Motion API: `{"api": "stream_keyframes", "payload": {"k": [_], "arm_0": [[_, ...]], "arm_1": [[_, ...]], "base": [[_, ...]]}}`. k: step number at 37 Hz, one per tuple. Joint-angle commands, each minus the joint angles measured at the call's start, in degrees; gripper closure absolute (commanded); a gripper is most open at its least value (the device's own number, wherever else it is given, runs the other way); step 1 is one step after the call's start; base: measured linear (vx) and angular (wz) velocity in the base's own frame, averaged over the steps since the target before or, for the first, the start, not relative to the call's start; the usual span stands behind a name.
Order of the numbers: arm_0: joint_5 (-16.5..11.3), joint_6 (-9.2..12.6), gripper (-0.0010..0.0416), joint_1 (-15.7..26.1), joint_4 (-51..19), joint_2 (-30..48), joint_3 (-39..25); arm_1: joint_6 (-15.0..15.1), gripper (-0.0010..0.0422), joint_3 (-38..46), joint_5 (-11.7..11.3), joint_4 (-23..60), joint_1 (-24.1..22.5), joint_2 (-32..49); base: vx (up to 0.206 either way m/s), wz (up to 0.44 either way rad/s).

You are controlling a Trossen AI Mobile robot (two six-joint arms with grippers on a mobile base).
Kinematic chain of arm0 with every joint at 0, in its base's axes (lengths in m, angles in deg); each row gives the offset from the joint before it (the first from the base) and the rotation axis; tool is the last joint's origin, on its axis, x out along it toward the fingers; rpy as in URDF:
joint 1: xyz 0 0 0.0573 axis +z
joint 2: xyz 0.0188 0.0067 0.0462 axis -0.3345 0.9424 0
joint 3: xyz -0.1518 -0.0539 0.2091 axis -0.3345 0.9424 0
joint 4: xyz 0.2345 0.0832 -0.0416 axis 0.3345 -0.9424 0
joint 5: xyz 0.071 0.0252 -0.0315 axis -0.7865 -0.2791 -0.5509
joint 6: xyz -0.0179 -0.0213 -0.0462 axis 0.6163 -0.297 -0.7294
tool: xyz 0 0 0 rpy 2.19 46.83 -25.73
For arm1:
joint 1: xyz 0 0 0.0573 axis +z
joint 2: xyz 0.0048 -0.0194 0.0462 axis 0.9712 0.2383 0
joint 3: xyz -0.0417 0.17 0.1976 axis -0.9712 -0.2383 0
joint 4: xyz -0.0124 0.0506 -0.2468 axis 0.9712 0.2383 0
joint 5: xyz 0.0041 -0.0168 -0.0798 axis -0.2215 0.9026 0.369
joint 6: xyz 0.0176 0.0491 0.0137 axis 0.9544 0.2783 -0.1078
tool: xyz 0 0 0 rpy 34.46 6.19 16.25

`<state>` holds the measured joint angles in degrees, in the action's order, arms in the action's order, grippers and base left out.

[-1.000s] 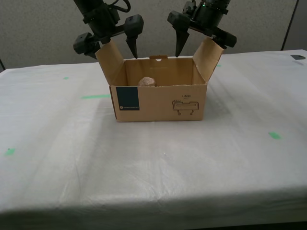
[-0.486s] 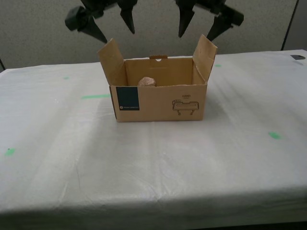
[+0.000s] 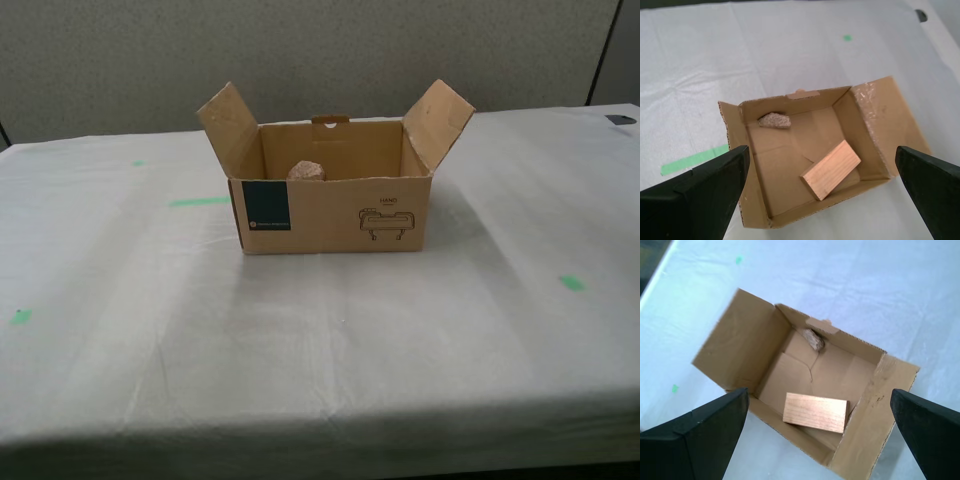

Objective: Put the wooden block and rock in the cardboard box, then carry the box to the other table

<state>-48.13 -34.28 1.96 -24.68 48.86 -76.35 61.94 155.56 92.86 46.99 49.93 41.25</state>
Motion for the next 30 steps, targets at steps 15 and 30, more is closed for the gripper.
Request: {"api": "stream_keyframes", "payload": {"k": [15, 30], "arm_0": [[0.1, 0.2, 0.0012, 0.0, -2.8, -20.2, 9.3], [0.1, 1.7, 0.0012, 0.0, -3.3, -32.2, 21.3]], "arm_1": [[0.9, 0.0014, 0.0, -0.1, 12.8, -0.5, -12.7], [2.5, 0.0014, -0.3, -0.2, 25.5, -0.5, -18.3]], "base": [[0.000, 0.000], [0.000, 0.000]]}}
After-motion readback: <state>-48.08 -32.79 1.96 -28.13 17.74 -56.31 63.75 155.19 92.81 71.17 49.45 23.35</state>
